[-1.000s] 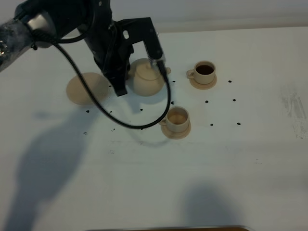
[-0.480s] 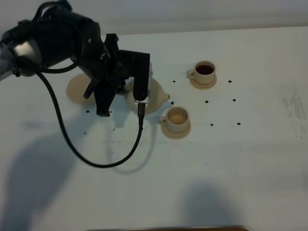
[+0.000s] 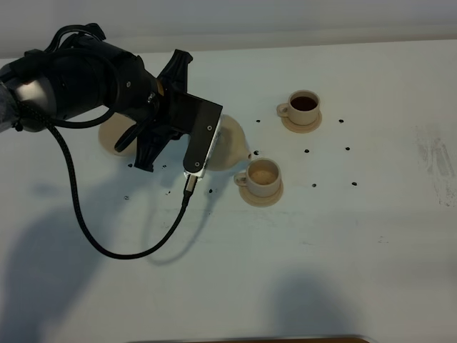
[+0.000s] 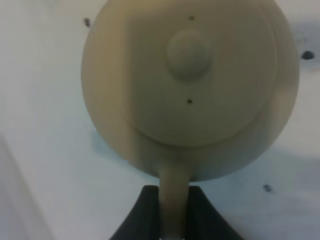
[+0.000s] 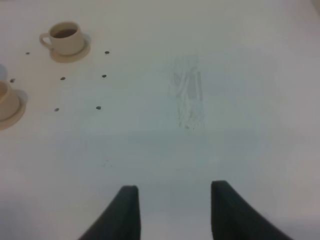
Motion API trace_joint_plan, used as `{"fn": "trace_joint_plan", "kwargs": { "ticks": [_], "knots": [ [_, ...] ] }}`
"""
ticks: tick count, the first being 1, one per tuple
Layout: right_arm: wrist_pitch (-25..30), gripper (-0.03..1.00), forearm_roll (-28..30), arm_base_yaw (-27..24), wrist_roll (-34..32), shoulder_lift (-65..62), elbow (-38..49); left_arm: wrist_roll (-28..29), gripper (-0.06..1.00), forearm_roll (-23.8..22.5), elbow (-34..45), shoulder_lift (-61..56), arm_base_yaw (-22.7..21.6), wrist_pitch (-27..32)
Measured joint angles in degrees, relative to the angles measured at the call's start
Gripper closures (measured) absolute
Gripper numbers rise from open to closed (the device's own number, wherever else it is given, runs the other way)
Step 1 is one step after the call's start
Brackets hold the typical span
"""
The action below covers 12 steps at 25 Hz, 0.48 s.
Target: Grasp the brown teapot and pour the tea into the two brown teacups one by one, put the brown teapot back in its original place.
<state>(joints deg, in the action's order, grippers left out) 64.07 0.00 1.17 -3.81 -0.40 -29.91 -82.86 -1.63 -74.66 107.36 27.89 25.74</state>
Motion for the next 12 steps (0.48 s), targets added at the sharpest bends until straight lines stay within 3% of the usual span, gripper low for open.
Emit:
{"fn": "trace_joint_plan", "kwargs": {
  "ticks": [12],
  "knots": [
    [0.0, 0.62, 0.0, 0.0, 0.0, 0.0, 0.0, -3.0, 0.86, -2.6, 0.1, 2.1, 1.2, -7.9]
  ]
}}
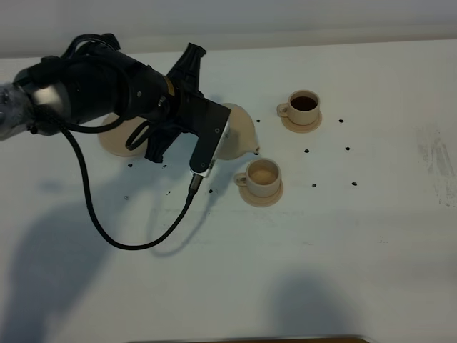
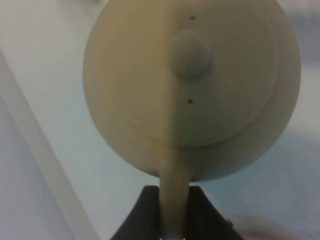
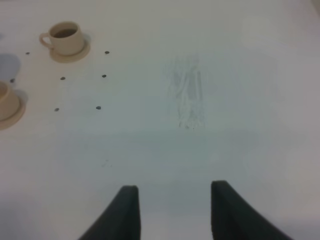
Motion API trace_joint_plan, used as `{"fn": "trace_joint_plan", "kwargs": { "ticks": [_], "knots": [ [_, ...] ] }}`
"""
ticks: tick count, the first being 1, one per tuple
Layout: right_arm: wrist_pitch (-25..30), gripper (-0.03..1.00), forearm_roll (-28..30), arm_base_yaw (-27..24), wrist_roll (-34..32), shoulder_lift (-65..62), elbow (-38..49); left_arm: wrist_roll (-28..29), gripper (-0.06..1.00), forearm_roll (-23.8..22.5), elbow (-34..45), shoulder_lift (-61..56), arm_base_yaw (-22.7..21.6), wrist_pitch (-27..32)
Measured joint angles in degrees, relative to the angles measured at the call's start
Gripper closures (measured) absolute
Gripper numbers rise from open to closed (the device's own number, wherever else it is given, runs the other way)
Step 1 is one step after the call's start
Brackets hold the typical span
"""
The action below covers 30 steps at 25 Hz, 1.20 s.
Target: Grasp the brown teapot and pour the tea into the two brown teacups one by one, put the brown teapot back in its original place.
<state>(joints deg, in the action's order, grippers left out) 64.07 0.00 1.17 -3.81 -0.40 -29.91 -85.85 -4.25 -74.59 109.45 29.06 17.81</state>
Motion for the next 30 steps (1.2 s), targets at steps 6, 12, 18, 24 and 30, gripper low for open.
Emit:
{"fn": "trace_joint_plan", "kwargs": {
  "ticks": [6, 12, 18, 24, 30],
  "knots": [
    [0.0, 0.62, 0.0, 0.0, 0.0, 0.0, 0.0, -5.0, 0.86, -0.6, 0.0, 0.0, 1.1, -0.6],
    [0.0, 0.62, 0.0, 0.0, 0.0, 0.0, 0.0, -11.3, 0.86, -1.2, 0.0, 0.0, 1.4, -0.6],
    [0.0, 0.62, 0.0, 0.0, 0.0, 0.0, 0.0, -16.8, 0.86, -1.5, 0.0, 0.0, 1.7, -1.9],
    [0.0, 0.62, 0.0, 0.0, 0.0, 0.0, 0.0, -18.1, 0.86, -3.2, 0.0, 0.0, 2.2, -4.4],
    [0.0, 0.62, 0.0, 0.0, 0.0, 0.0, 0.0, -18.3, 0.86, -5.3, 0.0, 0.0, 2.6, -6.1]
  ]
}}
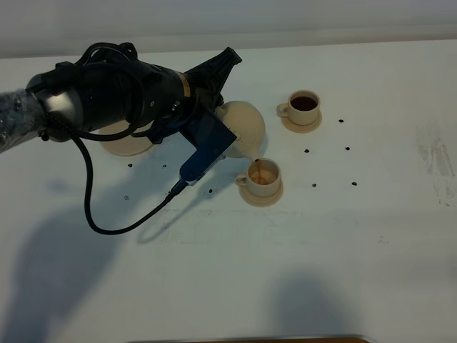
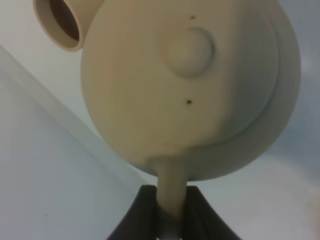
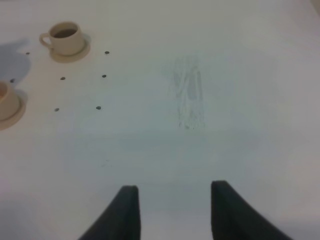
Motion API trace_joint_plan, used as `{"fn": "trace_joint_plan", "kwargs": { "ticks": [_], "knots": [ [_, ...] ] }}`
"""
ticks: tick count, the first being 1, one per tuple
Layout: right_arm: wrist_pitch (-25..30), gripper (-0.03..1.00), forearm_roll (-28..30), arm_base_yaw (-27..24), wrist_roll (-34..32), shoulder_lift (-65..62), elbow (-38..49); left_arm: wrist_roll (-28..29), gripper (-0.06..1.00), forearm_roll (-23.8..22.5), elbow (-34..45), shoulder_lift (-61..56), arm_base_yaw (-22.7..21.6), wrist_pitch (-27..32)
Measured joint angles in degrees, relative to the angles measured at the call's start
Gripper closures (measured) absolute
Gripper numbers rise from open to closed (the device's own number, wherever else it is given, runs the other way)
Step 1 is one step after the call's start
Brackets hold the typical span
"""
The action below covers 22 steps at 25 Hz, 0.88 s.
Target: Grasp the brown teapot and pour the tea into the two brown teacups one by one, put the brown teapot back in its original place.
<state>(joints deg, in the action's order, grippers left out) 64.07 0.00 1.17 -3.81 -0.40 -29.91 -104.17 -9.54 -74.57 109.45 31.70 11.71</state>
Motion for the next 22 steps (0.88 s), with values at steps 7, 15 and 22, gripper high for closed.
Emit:
{"fn": "trace_joint_plan", "kwargs": {
  "ticks": [7, 15, 22],
  "knots": [
    [0.0, 0.62, 0.0, 0.0, 0.0, 0.0, 0.0, 0.0, 0.86, -1.4, 0.0, 0.0, 1.2, -2.1],
    [0.0, 0.62, 0.0, 0.0, 0.0, 0.0, 0.0, 0.0, 0.86, -4.8, 0.7, 0.9, 1.4, -3.7],
    [0.0, 0.62, 0.0, 0.0, 0.0, 0.0, 0.0, -1.9, 0.86, -6.1, 0.7, 0.9, 1.4, -4.1]
  ]
}}
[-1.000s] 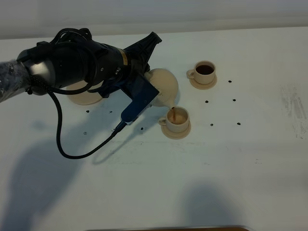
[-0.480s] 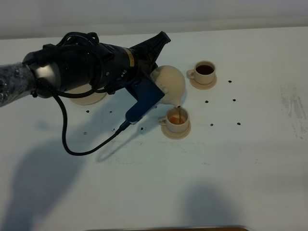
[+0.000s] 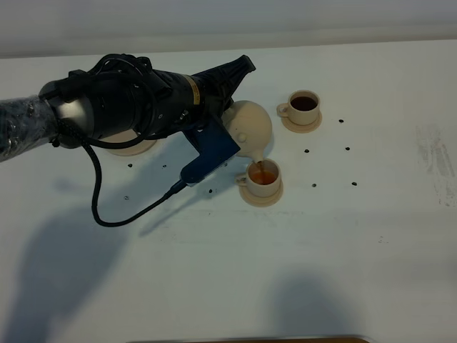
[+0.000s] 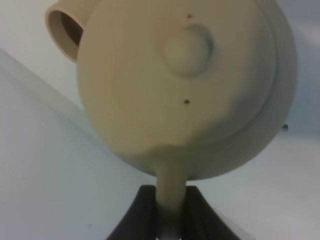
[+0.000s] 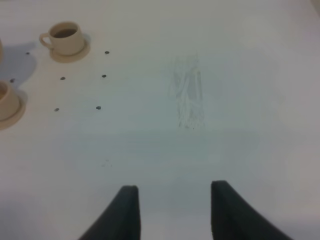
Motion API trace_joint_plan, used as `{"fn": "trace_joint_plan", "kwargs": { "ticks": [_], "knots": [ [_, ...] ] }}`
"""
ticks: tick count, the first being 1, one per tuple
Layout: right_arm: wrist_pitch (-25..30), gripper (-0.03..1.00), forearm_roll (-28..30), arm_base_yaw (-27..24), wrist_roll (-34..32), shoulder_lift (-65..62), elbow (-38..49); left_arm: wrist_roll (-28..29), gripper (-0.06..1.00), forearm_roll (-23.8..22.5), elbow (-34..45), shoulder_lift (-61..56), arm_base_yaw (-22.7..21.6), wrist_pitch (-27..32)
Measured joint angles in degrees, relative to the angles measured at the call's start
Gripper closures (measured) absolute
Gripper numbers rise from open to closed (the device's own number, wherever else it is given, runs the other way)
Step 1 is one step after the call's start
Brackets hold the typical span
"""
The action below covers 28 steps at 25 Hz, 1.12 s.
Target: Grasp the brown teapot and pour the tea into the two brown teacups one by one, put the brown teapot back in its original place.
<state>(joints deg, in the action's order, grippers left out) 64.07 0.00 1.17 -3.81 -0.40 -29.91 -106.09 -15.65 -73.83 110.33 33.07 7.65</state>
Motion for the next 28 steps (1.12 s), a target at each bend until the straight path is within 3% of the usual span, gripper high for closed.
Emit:
{"fn": "trace_joint_plan", "kwargs": {
  "ticks": [28],
  "knots": [
    [0.0, 0.62, 0.0, 0.0, 0.0, 0.0, 0.0, -4.0, 0.86, -1.3, 0.0, 0.0, 0.0, -3.9]
  ]
}}
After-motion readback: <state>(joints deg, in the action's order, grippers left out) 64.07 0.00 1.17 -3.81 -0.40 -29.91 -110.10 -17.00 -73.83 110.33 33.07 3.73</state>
